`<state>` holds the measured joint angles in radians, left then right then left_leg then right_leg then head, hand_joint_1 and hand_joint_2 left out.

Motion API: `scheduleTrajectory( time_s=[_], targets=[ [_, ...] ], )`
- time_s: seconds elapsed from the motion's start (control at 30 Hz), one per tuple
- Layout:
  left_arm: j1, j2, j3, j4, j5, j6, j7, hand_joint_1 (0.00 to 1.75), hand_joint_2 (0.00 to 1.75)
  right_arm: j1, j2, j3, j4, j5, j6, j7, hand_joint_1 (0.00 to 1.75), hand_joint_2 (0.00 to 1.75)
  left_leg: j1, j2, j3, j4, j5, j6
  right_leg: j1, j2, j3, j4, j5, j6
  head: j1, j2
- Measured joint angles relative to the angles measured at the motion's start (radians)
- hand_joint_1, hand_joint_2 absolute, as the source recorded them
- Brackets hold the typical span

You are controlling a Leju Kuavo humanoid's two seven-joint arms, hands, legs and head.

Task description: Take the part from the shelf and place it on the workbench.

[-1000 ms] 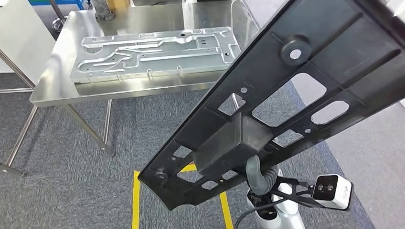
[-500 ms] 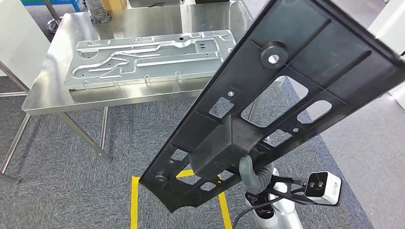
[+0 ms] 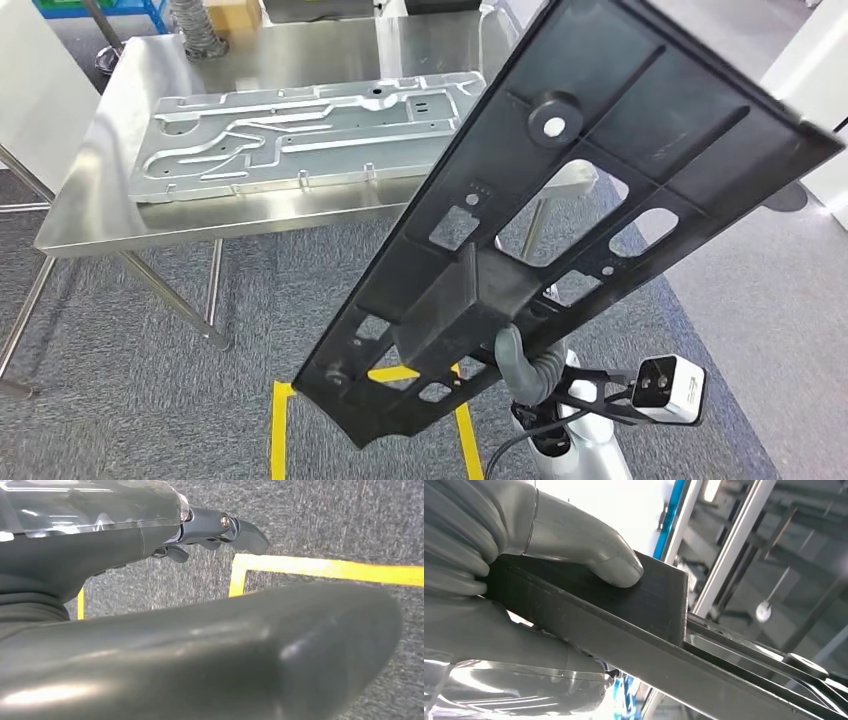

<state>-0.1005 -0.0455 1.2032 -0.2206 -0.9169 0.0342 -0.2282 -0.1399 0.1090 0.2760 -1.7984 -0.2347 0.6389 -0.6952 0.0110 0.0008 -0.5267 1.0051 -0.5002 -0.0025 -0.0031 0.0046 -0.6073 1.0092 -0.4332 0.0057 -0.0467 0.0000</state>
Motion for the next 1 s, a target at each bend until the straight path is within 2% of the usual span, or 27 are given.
scheduleTrajectory(
  time_s=[0.07,0.1,0.17,0.2,0.23,0.27,0.33,0.37,0.4,0.5,0.57,0.63,0.7,0.73,0.77,0.8,0.83,0.87,0.9,0.93,1.0],
  targets=[
    [-0.002,0.001,0.0,0.0,-0.001,0.0,-0.001,0.0,0.0,0.0,0.002,0.0,0.0,0.0,0.001,0.0,1.75,1.75,0.0,0.001,-0.008,0.033,-0.022,-0.008,-0.005,0.0,0.014,-0.012,-0.003,-0.012,0.0,0.0],
    [-0.002,0.001,0.0,0.0,-0.002,0.001,-0.001,0.0,0.0,0.0,0.003,0.0,0.0,0.0,0.002,0.0,1.75,1.75,0.001,0.001,-0.032,0.084,-0.045,-0.01,-0.007,-0.001,0.022,-0.017,-0.006,-0.017,0.0,0.0],
    [-0.001,0.001,0.0,0.0,-0.002,0.001,0.0,0.0,0.0,0.0,0.004,0.0,0.001,0.0,0.004,0.0,1.75,1.75,0.002,0.001,-0.11,0.224,-0.094,-0.014,-0.004,-0.002,0.033,-0.018,-0.014,-0.024,0.0,0.0],
    [0.0,0.001,0.0,0.0,-0.002,0.002,0.001,0.0,0.0,0.001,0.005,0.0,0.003,0.0,0.005,0.0,1.75,1.75,0.002,0.001,-0.147,0.279,-0.103,-0.016,-0.003,-0.001,0.037,-0.017,-0.019,-0.025,0.0,0.0],
    [0.002,0.001,0.0,0.0,-0.002,0.003,0.001,0.0,0.0,0.001,0.005,0.0,0.005,-0.001,0.006,0.0,1.75,1.75,0.002,0.001,-0.167,0.296,-0.091,-0.016,-0.003,0.0,0.043,-0.017,-0.024,-0.025,0.0,0.0],
    [0.002,0.001,0.0,0.0,-0.002,0.003,0.002,0.0,0.0,0.001,0.005,0.0,0.007,-0.001,0.005,0.0,1.75,1.75,0.002,0.001,-0.167,0.272,-0.06,-0.016,-0.003,0.001,0.05,-0.016,-0.03,-0.023,0.0,0.0],
    [0.003,0.001,0.0,0.0,-0.001,0.004,0.004,0.0,0.0,0.0,0.005,0.0,0.012,-0.002,0.003,0.0,1.75,1.75,0.003,0.001,-0.127,0.148,0.03,-0.013,-0.003,0.003,0.068,-0.013,-0.046,-0.017,0.0,0.0],
    [0.003,0.001,0.0,0.0,0.0,0.004,0.004,0.0,0.0,-0.001,0.005,0.0,0.014,-0.003,0.002,0.0,1.75,1.75,0.002,0.001,-0.102,0.086,0.058,-0.011,-0.001,0.004,0.075,-0.01,-0.054,-0.013,0.0,0.0],
    [0.002,0.0,0.0,0.0,0.001,0.004,0.005,0.0,0.0,-0.003,0.005,0.0,0.016,-0.004,0.0,0.0,1.75,1.75,0.001,0.0,-0.086,0.045,0.072,-0.007,0.001,0.005,0.078,-0.008,-0.059,-0.008,0.0,0.0],
    [0.002,0.0,0.0,0.0,0.002,0.005,0.005,0.0,0.0,-0.006,0.005,0.0,0.019,-0.005,-0.004,0.0,1.75,1.75,-0.001,-0.003,-0.078,0.024,0.065,0.01,0.003,0.006,0.078,-0.008,-0.067,0.008,0.0,0.0],
    [0.002,-0.002,0.0,0.0,0.002,0.005,0.005,0.0,0.0,-0.009,0.005,0.0,0.019,-0.006,-0.006,0.0,1.75,1.75,0.001,-0.003,-0.072,0.019,0.062,0.023,0.0,0.004,0.07,0.016,-0.084,0.019,0.0,0.0],
    [0.0,-0.003,0.0,0.0,0.002,0.005,0.005,0.0,0.0,-0.011,0.005,0.0,0.019,-0.006,-0.008,0.0,1.75,1.75,0.002,-0.002,-0.066,0.016,0.058,0.032,-0.003,0.002,0.019,0.115,-0.128,0.029,0.0,0.0],
    [-0.001,-0.003,0.0,0.0,0.002,0.005,0.005,0.0,0.0,-0.01,0.004,0.0,0.021,-0.007,-0.009,0.0,1.75,1.75,0.0,-0.002,-0.062,0.016,0.052,0.037,-0.005,0.001,-0.067,0.252,-0.168,0.033,0.0,0.0],
    [-0.001,-0.003,0.0,0.0,0.002,0.005,0.005,0.0,0.0,-0.009,0.003,0.0,0.023,-0.007,-0.009,0.0,1.75,1.75,-0.001,-0.003,-0.058,0.016,0.049,0.037,-0.005,0.001,-0.096,0.288,-0.166,0.032,0.0,0.0],
    [0.0,-0.003,0.001,0.0,0.002,0.005,0.005,0.0,0.0,-0.009,0.003,0.0,0.024,-0.007,-0.009,0.0,1.75,1.75,-0.002,-0.003,-0.052,0.016,0.044,0.037,-0.004,0.001,-0.106,0.283,-0.142,0.03,0.0,0.0],
    [0.0,-0.003,0.001,0.0,0.002,0.005,0.005,0.0,0.0,-0.009,0.002,0.0,0.024,-0.007,-0.009,0.0,1.75,1.75,-0.003,-0.004,-0.044,0.016,0.039,0.037,-0.002,0.001,-0.093,0.235,-0.099,0.024,0.0,0.0],
    [0.001,-0.004,0.001,0.0,0.002,0.005,0.005,0.0,0.0,-0.01,0.002,0.0,0.025,-0.007,-0.009,0.0,1.75,1.75,-0.005,-0.005,-0.036,0.016,0.034,0.036,0.002,0.001,-0.066,0.162,-0.052,0.014,0.0,0.0],
    [0.001,-0.007,0.001,0.0,0.002,0.005,0.005,0.0,0.0,-0.011,0.002,0.0,0.025,-0.007,-0.009,0.0,1.75,1.75,-0.007,-0.006,-0.029,0.015,0.029,0.034,0.006,-0.001,-0.037,0.091,-0.016,0.004,0.0,0.0],
    [0.0,-0.009,0.001,0.0,0.002,0.005,0.005,0.0,0.0,-0.012,0.002,0.0,0.025,-0.007,-0.009,0.0,1.75,1.75,-0.008,-0.006,-0.025,0.014,0.024,0.031,0.01,-0.002,-0.016,0.04,0.003,-0.004,0.0,0.0],
    [0.0,-0.011,0.001,0.0,0.002,0.005,0.005,0.0,0.0,-0.012,0.002,0.0,0.025,-0.007,-0.009,0.0,1.75,1.75,-0.008,-0.006,-0.023,0.013,0.021,0.027,0.014,-0.003,-0.005,0.013,0.009,-0.011,0.0,0.0],
    [-0.002,-0.012,0.001,0.0,0.004,0.006,0.004,0.0,0.0,-0.013,0.001,0.0,0.025,-0.001,-0.019,0.0,1.75,1.75,-0.007,-0.005,-0.019,0.007,0.018,0.017,0.016,-0.002,0.0,-0.001,0.004,-0.016,0.0,0.0]
  ],
)
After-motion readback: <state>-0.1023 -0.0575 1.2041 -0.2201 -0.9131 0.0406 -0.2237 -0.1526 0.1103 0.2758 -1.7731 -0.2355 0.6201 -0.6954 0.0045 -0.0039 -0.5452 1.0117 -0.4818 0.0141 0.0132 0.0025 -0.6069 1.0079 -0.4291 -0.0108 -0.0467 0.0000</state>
